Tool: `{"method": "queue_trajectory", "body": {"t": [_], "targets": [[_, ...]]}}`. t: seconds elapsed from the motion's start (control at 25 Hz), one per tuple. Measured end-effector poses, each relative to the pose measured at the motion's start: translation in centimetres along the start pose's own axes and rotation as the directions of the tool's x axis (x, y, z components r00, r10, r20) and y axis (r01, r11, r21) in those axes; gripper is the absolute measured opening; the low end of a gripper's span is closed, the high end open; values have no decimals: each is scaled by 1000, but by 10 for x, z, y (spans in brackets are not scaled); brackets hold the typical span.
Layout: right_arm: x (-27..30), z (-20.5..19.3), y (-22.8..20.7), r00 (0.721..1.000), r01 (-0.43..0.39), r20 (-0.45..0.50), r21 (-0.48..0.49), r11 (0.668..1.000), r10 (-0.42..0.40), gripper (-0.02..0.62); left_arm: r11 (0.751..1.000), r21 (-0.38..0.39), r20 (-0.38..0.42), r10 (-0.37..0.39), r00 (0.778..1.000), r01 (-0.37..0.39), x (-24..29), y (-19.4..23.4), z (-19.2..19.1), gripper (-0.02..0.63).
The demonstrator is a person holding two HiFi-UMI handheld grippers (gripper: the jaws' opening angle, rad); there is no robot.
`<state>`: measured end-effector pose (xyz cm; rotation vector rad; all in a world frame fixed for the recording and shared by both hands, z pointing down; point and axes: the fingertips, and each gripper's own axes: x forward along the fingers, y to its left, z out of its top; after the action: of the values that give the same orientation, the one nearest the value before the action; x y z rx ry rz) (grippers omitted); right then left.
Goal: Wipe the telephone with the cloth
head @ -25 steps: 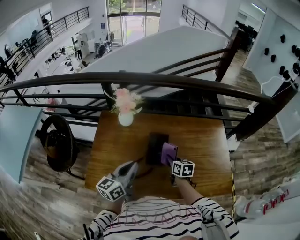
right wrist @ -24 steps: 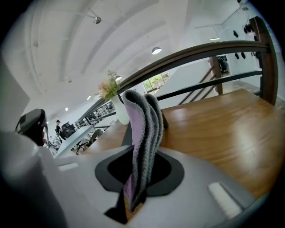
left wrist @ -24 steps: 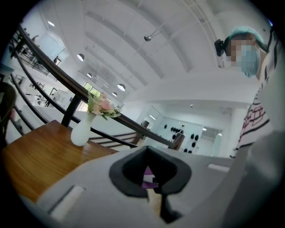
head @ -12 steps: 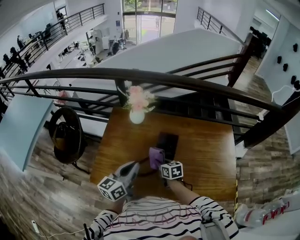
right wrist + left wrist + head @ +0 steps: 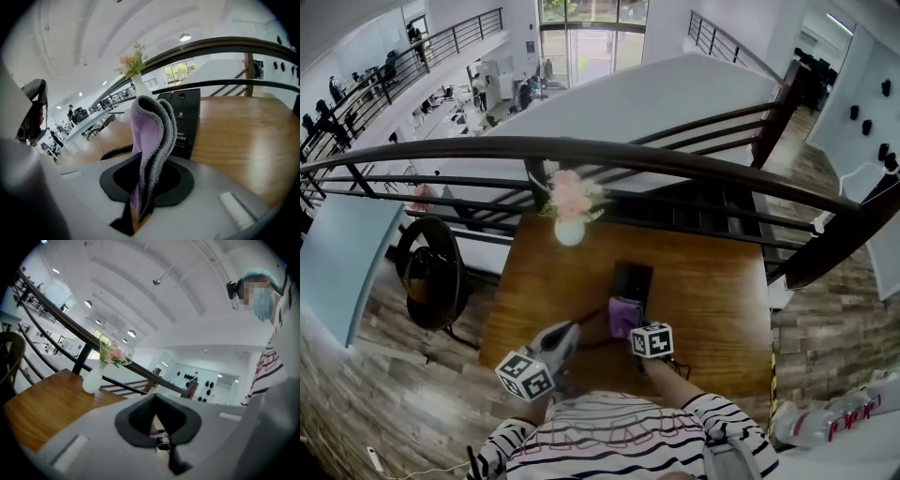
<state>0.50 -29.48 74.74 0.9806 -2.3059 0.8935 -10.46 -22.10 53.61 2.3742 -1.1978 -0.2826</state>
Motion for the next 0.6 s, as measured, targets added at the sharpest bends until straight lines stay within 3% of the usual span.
{"method": "queue_trajectory", "body": {"t": [0.6], "targets": [[-57, -20, -65, 987, 151, 41, 124, 981, -157, 55, 997, -12, -38, -79, 996, 79, 21, -21, -18, 0]]}}
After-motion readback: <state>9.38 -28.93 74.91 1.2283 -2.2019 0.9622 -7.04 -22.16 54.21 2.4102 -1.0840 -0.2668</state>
